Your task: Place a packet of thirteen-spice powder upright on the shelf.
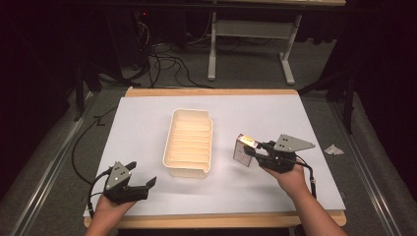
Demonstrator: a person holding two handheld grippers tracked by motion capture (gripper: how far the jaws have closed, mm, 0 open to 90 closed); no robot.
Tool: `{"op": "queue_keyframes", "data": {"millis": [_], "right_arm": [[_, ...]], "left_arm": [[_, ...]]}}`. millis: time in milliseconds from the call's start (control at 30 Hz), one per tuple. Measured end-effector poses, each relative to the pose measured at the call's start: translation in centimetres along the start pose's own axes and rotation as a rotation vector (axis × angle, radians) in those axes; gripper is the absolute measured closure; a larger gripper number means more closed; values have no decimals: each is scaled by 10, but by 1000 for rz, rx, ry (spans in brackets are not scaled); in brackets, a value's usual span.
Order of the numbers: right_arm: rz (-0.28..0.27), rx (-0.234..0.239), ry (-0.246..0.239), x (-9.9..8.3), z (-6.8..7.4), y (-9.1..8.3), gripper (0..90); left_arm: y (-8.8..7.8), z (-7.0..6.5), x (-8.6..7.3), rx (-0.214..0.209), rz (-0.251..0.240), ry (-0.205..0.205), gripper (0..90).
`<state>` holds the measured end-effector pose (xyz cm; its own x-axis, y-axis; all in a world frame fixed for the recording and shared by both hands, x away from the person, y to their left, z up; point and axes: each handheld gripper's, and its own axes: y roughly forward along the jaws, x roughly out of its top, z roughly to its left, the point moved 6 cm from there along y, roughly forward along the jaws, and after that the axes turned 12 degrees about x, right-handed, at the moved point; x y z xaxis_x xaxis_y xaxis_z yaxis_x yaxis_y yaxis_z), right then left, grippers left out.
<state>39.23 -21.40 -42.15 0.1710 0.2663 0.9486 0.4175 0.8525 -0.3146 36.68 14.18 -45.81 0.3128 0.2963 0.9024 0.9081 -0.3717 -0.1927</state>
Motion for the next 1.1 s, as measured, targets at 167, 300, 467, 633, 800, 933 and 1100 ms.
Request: {"op": "queue_keyframes", "data": {"millis": [167, 300, 467, 633, 800, 933, 1100], "right_arm": [[-1, 16, -2, 2, 5, 4, 685], [-8, 31, -10, 3, 8, 6, 685], [-20, 41, -12, 9, 9, 10, 686], [-26, 63, -17, 18, 10, 19, 685], [-29, 96, -41, 28, 15, 35, 685], [-30, 134, -51, 34, 19, 49, 685], [-24, 163, -66, 41, 24, 63, 685]], "left_arm": [[0, 0, 0, 0, -1, -2, 122], [0, 1, 0, 1, 0, -1, 122], [1, 1, -1, 0, 8, 5, 122], [1, 2, -1, 1, 8, 5, 122], [0, 3, 0, 2, 3, 2, 122], [-1, 3, 1, 3, 0, -1, 122], [-1, 4, 1, 5, -1, -3, 122]]}}
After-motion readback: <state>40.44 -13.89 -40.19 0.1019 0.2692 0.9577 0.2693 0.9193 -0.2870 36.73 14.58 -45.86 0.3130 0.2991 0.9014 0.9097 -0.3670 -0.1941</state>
